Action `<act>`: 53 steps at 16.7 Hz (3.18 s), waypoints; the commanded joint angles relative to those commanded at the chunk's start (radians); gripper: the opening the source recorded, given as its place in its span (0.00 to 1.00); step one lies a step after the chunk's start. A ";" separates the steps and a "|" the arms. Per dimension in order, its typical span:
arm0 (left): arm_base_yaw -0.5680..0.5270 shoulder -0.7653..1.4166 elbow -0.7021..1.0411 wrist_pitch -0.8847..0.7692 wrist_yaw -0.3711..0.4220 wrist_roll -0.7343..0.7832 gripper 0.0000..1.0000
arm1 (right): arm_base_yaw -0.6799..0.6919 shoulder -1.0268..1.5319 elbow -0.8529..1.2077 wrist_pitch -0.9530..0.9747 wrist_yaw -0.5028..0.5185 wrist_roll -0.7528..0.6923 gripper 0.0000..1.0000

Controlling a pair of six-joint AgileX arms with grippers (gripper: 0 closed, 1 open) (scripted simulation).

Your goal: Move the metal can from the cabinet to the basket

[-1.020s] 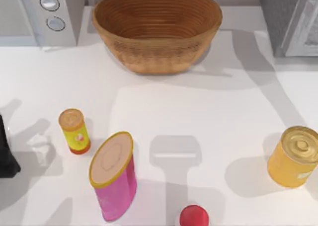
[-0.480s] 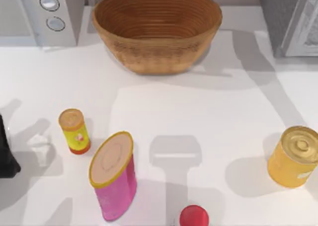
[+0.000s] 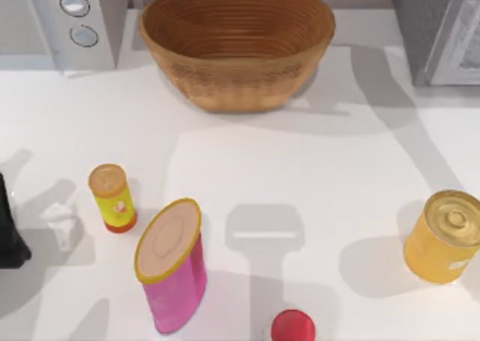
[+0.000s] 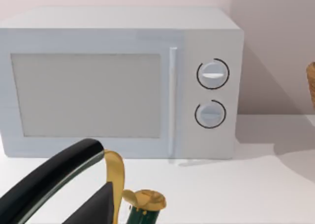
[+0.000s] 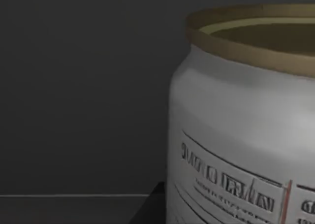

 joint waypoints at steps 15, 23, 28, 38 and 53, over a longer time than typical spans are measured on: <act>0.000 0.000 0.000 0.000 0.000 0.000 1.00 | 0.243 -0.246 0.003 -0.249 0.234 0.000 0.00; 0.000 0.000 0.000 0.000 0.000 0.000 1.00 | 0.344 -0.353 -0.008 -0.355 0.339 0.002 0.00; 0.000 0.000 0.000 0.000 0.000 0.000 1.00 | 0.308 -0.431 -0.107 -0.311 0.299 0.001 0.00; 0.000 0.000 0.000 0.000 0.000 0.000 1.00 | 0.030 -0.987 -1.021 -0.021 0.009 -0.010 0.00; 0.000 0.000 0.000 0.000 0.000 0.000 1.00 | -0.342 -1.729 -2.103 0.371 -0.378 -0.014 0.00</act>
